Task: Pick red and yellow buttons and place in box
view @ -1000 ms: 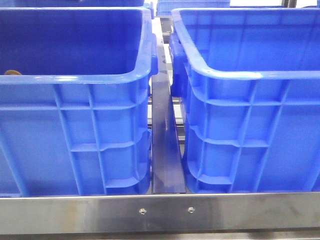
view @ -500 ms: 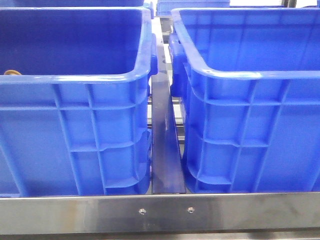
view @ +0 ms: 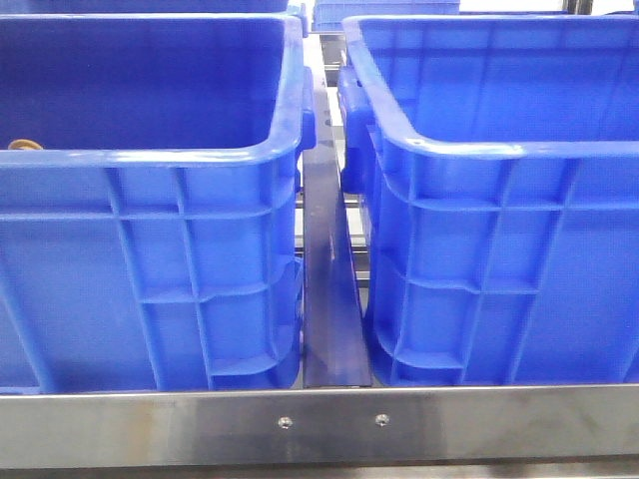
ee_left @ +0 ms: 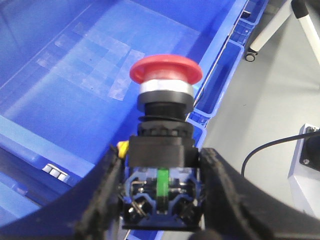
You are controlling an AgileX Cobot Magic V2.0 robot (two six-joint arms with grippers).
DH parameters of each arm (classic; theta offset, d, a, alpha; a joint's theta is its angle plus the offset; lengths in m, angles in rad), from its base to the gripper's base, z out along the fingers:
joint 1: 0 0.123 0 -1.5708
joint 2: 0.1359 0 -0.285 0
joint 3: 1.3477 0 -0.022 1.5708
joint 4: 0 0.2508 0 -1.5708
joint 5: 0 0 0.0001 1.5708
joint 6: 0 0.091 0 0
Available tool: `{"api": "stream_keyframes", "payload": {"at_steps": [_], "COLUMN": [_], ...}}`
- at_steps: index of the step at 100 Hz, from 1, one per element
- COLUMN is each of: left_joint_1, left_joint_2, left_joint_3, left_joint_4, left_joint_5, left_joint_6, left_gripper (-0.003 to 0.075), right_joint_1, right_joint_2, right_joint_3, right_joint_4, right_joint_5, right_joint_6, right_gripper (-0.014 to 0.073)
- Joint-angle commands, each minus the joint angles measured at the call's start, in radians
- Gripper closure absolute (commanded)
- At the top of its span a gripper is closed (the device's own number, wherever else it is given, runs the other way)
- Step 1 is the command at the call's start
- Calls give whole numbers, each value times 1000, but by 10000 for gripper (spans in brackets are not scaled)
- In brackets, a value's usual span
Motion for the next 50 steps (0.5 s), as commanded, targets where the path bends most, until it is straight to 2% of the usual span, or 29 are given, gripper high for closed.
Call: {"api": "stream_keyframes", "payload": {"at_steps": [1, 17, 31, 50], "left_joint_1": [-9, -9, -9, -9], "left_joint_2": [-33, -33, -33, -33], "left_joint_3": [-29, -29, -29, -29], "left_joint_4": [0, 0, 0, 0], "left_joint_5": [-75, -75, -75, -73], "left_joint_6": [-3, -3, -3, -3], "left_gripper": [739, 739, 739, 739], "right_joint_1": [1, 1, 1, 1], "right_joint_2": [67, 194, 308, 376], "right_joint_3": [-138, -358, -497, -519], "right_joint_4": [3, 18, 116, 195], "right_joint_5": [67, 317, 506, 576], "right_joint_6": [9, 9, 9, 8], "right_gripper": [662, 662, 662, 658]}}
